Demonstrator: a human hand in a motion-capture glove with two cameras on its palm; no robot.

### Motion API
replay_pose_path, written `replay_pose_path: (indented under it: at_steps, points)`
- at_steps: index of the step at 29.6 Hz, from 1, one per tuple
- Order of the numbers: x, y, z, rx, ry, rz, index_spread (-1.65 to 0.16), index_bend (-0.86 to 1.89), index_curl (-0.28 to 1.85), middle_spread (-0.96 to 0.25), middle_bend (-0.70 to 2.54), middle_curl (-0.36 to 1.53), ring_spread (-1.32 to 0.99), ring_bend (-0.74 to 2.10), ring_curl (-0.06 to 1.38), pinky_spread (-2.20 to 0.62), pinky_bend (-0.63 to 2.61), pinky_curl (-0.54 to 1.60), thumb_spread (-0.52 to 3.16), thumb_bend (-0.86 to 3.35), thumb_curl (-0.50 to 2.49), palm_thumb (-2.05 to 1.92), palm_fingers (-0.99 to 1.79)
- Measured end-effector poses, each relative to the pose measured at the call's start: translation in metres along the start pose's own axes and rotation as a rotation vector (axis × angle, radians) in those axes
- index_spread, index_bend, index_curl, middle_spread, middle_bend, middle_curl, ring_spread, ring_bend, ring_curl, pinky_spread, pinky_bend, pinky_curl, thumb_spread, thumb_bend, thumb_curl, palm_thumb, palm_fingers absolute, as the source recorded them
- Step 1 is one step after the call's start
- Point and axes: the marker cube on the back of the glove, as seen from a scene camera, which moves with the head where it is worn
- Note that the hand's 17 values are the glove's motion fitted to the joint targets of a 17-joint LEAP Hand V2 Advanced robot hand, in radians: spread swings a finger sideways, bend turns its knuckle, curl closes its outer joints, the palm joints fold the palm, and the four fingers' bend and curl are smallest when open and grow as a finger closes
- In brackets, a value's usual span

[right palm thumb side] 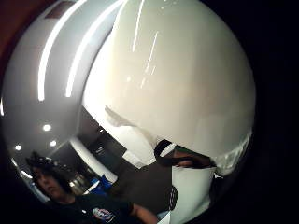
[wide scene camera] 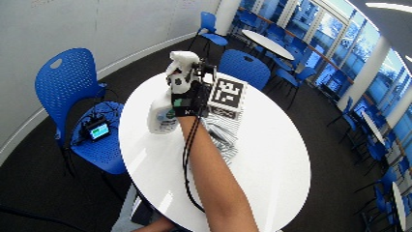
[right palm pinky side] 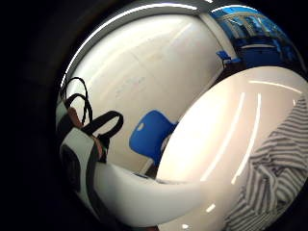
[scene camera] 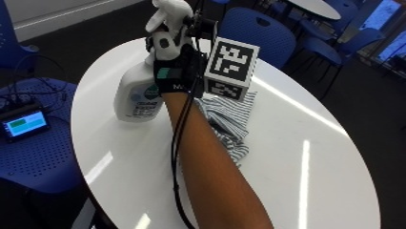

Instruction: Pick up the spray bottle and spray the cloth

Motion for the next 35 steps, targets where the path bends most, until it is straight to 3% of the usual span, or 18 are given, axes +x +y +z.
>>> replay_pose_path:
  at_steps: [13, 35]
  points:
    - [0.003, -0.008, 0.027, -0.075, 0.075, -0.099, -0.29, 0.15, 0.48, -0.22, 0.65, 0.55, -0.2, 0.82, 0.46, -0.3, 0.59, 0.42, 0.92, -0.02, 0.66, 0.84, 1.33]
    - [-0.016, -0.012, 0.034, -0.034, 0.112, -0.147, -0.29, 0.15, 0.47, -0.23, 0.63, 0.54, -0.21, 0.81, 0.46, -0.32, 0.61, 0.42, 0.95, -0.02, 0.64, 0.83, 1.32]
